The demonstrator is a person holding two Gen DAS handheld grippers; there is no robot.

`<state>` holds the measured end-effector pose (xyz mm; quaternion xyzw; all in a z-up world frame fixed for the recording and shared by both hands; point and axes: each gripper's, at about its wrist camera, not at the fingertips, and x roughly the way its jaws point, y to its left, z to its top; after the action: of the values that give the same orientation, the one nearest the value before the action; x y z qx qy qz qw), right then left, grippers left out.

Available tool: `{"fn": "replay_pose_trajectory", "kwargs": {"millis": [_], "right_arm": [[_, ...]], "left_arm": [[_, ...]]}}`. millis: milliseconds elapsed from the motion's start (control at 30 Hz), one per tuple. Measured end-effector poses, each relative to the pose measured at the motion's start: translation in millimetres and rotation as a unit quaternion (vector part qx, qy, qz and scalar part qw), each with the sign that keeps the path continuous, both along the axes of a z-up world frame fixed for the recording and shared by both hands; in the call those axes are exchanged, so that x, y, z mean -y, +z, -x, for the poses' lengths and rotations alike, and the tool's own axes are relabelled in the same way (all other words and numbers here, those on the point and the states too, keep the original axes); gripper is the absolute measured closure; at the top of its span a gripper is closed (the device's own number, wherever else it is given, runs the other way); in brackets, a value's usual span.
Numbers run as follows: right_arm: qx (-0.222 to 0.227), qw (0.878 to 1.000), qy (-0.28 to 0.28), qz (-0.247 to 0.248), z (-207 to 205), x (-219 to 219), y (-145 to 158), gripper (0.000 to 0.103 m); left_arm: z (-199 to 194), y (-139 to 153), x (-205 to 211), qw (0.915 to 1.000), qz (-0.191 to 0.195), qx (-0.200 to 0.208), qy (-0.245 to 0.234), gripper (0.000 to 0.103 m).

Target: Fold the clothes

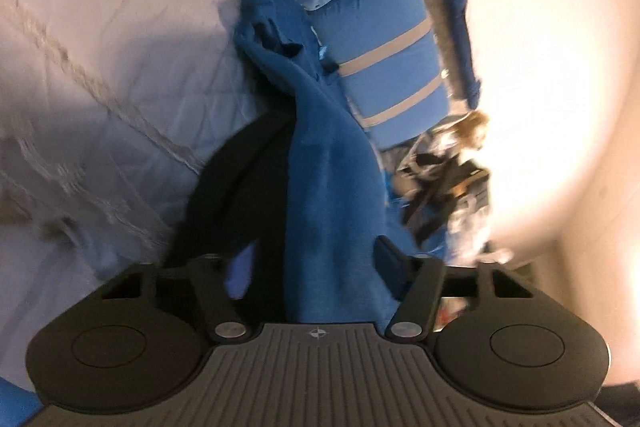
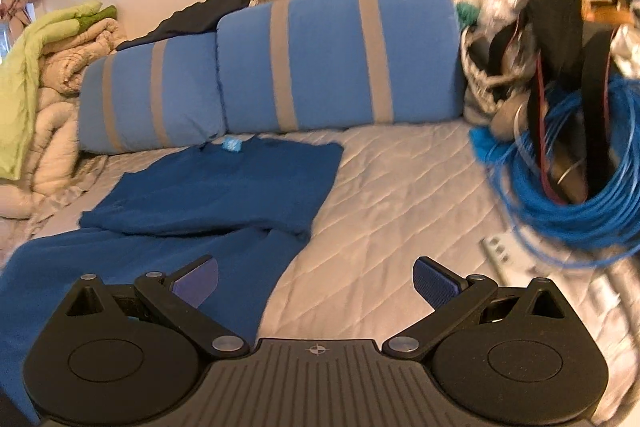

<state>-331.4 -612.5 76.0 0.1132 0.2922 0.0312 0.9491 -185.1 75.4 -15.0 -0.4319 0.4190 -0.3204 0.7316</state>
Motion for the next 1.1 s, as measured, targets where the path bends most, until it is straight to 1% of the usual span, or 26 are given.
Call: {"fn": "replay_pose_trajectory", "kwargs": {"millis": [100,167,300,333,433,500,533,600,633,667,700,733,800,833,867,900,933,967,1033,1100], "right_arm": [[-0.016,0.999,0.018,-0.043,5.7,1.0,-15.0,0.000],[-0.029,0.996,0.034,-0.083,8.9,2.6,-27.8,0.000],[-0.067,0.983,0.061,-0.162,11.8,3.5,-59.8,0.000],[-0.076,0.977,0.069,-0.185,12.1,3.9,-69.0,0.000],[-0.095,0.958,0.087,-0.256,15.2,6.2,-94.4,0.005],[-0.103,0.938,0.097,-0.316,17.8,8.1,-112.5,0.011],[-0.106,0.927,0.102,-0.345,19.0,9.0,-121.2,0.013],[-0.107,0.908,0.105,-0.390,21.6,10.5,-135.6,0.022],[-0.107,0.899,0.107,-0.411,23.0,11.3,-142.4,0.024],[-0.107,0.890,0.107,-0.429,24.6,11.5,-148.2,0.029],[-0.107,0.885,0.106,-0.440,26.5,10.8,-151.9,0.036],[-0.105,0.881,0.107,-0.449,28.5,10.1,-154.3,0.039],[-0.099,0.874,0.112,-0.463,32.5,8.2,-153.8,0.053],[-0.095,0.870,0.116,-0.469,34.5,7.3,-152.8,0.058],[-0.090,0.867,0.122,-0.474,36.4,6.3,-150.1,0.069],[-0.087,0.865,0.127,-0.478,37.9,5.7,-147.2,0.082],[-0.083,0.865,0.128,-0.479,38.7,5.6,-142.7,0.087],[-0.078,0.867,0.125,-0.475,40.3,5.8,-136.4,0.091],[-0.065,0.873,0.121,-0.468,43.5,6.4,-122.8,0.093],[-0.043,0.879,0.122,-0.459,47.6,8.7,-103.4,0.094]], "left_arm": [[3.7,-12.1,-0.9,0.9994,0.029,-0.008,0.020,0.055],[7.1,-16.6,-4.4,0.9985,0.043,-0.014,0.031,0.062],[11.7,-14.2,-6.3,0.9980,0.052,-0.008,0.033,0.068],[12.3,-13.4,-5.4,0.9981,0.055,-0.006,0.028,0.071],[14.1,-11.1,-2.6,0.9979,0.064,0.001,0.012,0.071],[15.4,-9.6,-0.7,0.9975,0.070,0.006,0.001,0.071],[16.0,-8.8,0.2,0.9973,0.073,0.009,-0.005,0.071],[17.9,-9.8,1.1,0.9969,0.078,0.008,-0.008,0.071],[19.0,-10.9,1.2,0.9967,0.080,0.007,-0.007,0.071],[20.2,-11.7,1.6,0.9966,0.082,0.006,-0.007,0.071],[21.4,-11.5,2.5,0.9967,0.080,0.005,-0.007,0.072],[22.6,-11.2,3.5,0.9968,0.079,0.004,-0.008,0.076],[24.3,-9.4,6.2,0.9971,0.075,0.003,-0.009,0.083],[26.2,-7.4,7.4,0.9976,0.068,0.006,-0.007,0.095],[28.8,-3.6,9.1,0.9984,0.055,0.014,-0.002,0.096],[31.3,0.2,11.1,0.9989,0.043,0.021,0.002,0.097],[33.5,4.9,13.4,0.9990,0.035,0.029,0.003,0.097],[35.8,11.7,13.9,0.9989,0.029,0.038,0.007,0.097],[40.5,25.3,15.0,0.9983,0.015,0.055,0.014,0.098],[43.6,40.1,15.2,0.9974,0.002,0.067,0.027,0.098]]}}
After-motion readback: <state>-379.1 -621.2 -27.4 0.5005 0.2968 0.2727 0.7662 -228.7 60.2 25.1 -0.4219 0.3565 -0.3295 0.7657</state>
